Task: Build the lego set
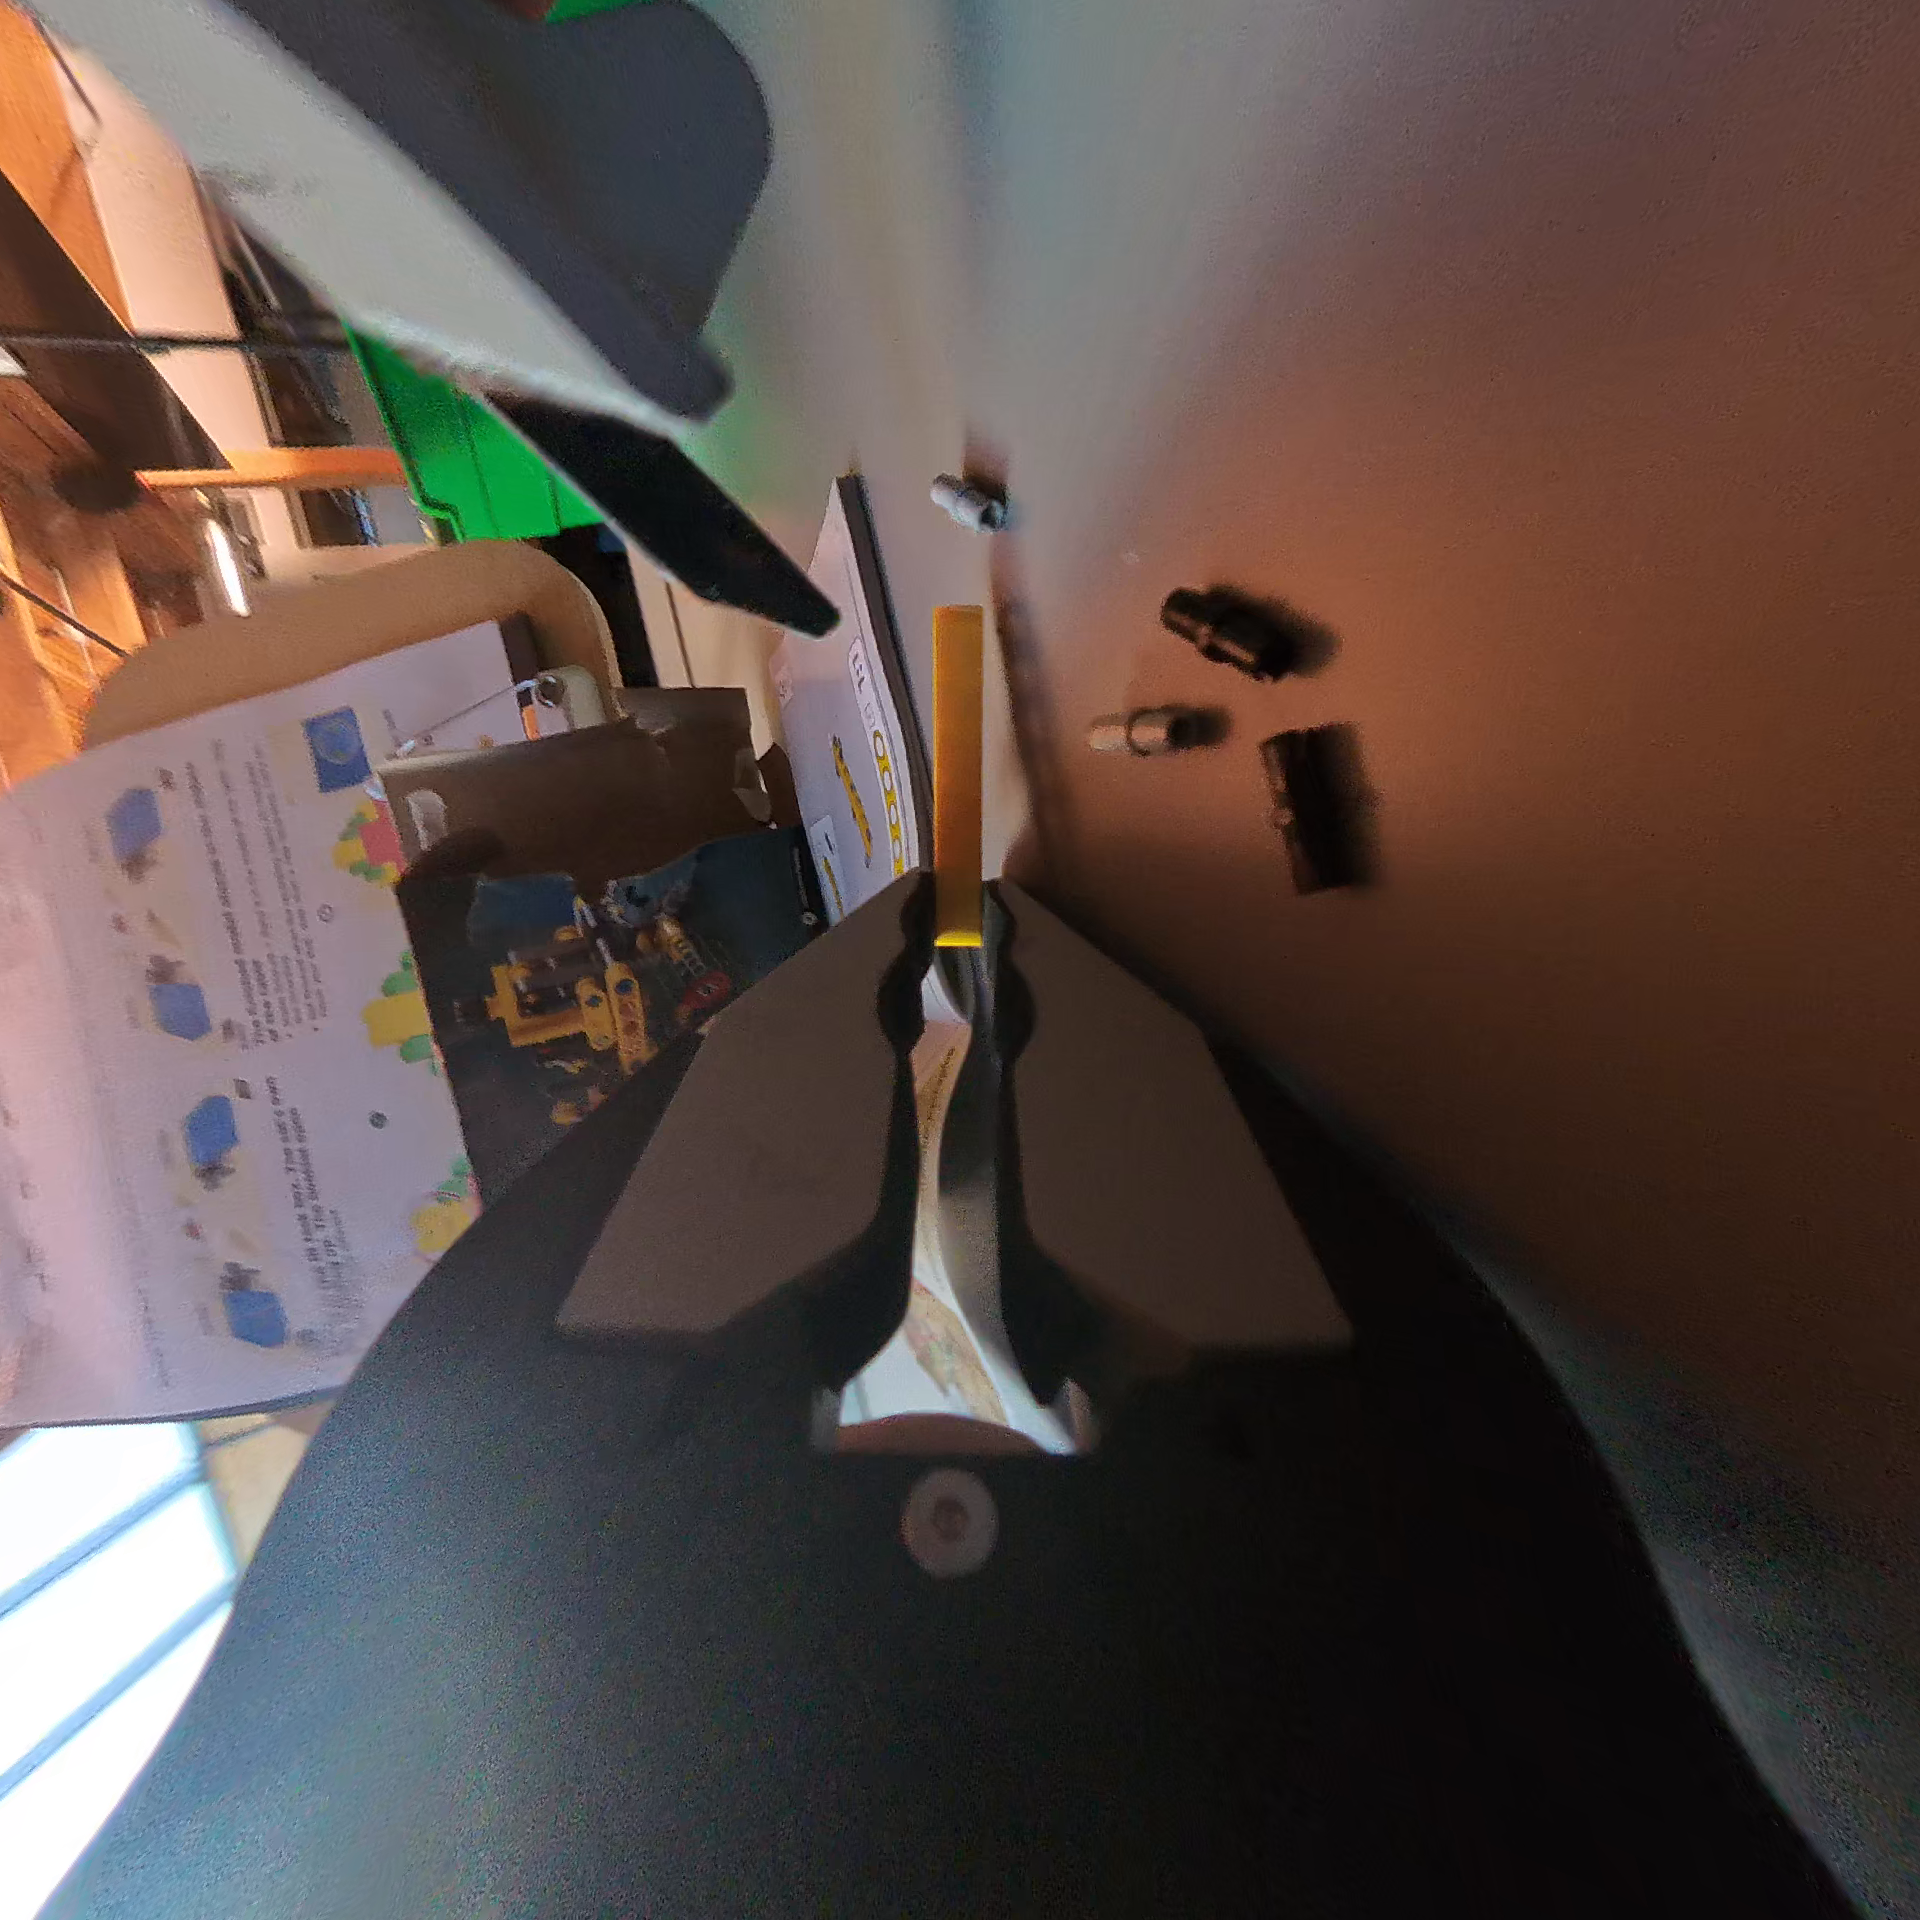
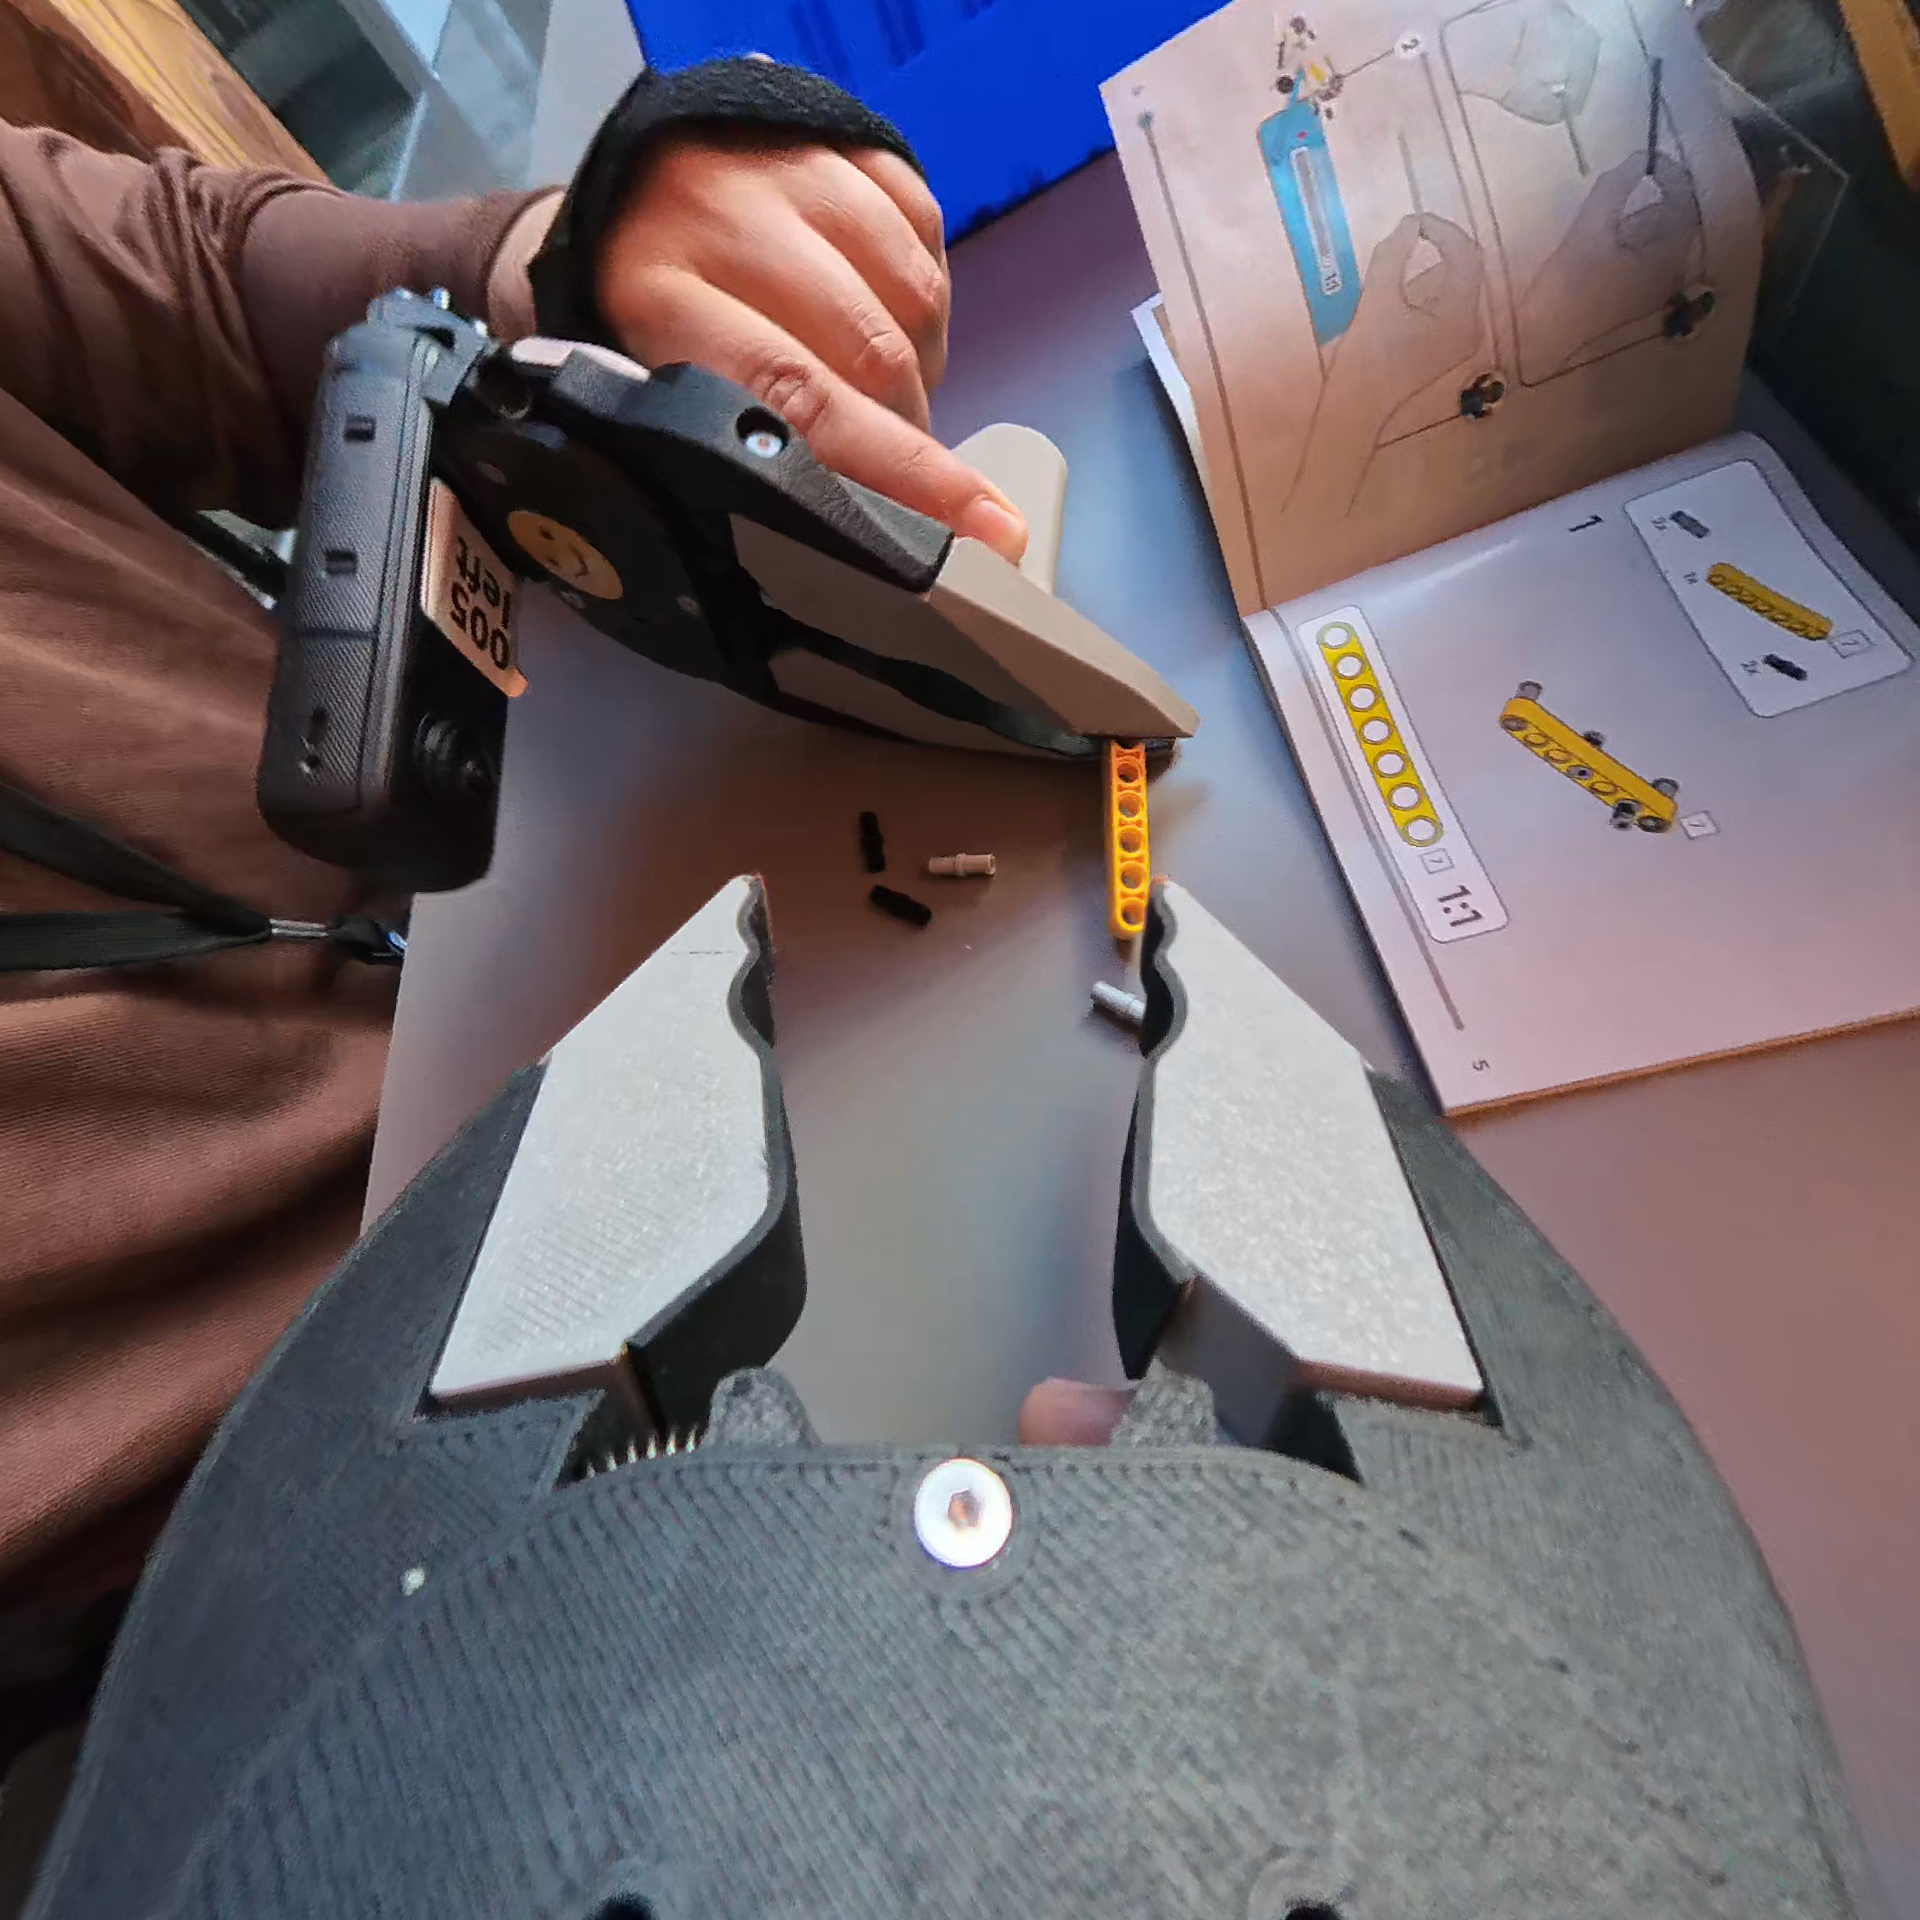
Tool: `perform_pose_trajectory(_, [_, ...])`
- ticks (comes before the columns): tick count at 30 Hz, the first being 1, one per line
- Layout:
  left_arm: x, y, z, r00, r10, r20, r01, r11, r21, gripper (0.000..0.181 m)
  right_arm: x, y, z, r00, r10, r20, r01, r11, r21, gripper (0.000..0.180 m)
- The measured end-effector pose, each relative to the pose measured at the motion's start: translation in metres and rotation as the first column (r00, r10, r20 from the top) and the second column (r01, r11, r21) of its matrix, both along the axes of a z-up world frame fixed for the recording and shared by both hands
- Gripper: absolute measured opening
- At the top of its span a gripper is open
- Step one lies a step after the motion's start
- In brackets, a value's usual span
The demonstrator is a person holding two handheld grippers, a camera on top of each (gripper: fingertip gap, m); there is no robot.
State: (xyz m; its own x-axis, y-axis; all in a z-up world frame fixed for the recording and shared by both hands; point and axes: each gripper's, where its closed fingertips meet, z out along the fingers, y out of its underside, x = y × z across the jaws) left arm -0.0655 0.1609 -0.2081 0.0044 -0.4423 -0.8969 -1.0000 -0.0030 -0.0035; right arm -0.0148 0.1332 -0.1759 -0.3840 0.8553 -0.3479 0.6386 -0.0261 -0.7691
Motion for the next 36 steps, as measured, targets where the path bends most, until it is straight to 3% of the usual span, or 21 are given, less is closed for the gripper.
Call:
perform_pose_trajectory(6, [-0.007,-0.007,0.023,0.958,0.09,0.271,-0.09,0.996,-0.015,0.006,-0.003,0.016,0.007,0.997,-0.053,-0.047,0.052,0.998,-0.039,0.061])
perform_pose_trajectory(10, [-0.001,-0.013,0.028,0.93,0.106,0.351,-0.101,0.994,-0.032,0.006,-0.001,0.027,-0.003,0.997,-0.074,-0.019,0.073,0.997,-0.04,0.057])
perform_pose_trajectory(19, [-0.006,-0.015,0.019,0.918,0.123,0.377,-0.101,0.992,-0.078,0.006,0.005,0.039,-0.026,0.997,-0.065,0.036,0.061,0.994,0.092,0.047])
perform_pose_trajectory(25, [-0.006,-0.017,0.017,0.917,0.12,0.38,-0.091,0.992,-0.092,0.006,0.015,0.049,-0.031,0.996,-0.061,0.058,0.053,0.989,0.136,0.028])
perform_pose_trajectory(36, [-0.003,-0.023,0.008,0.946,0.077,0.314,-0.046,0.993,-0.106,0.006,0.013,0.039,-0.032,0.999,-0.009,0.05,0.003,0.991,0.135,0.026])
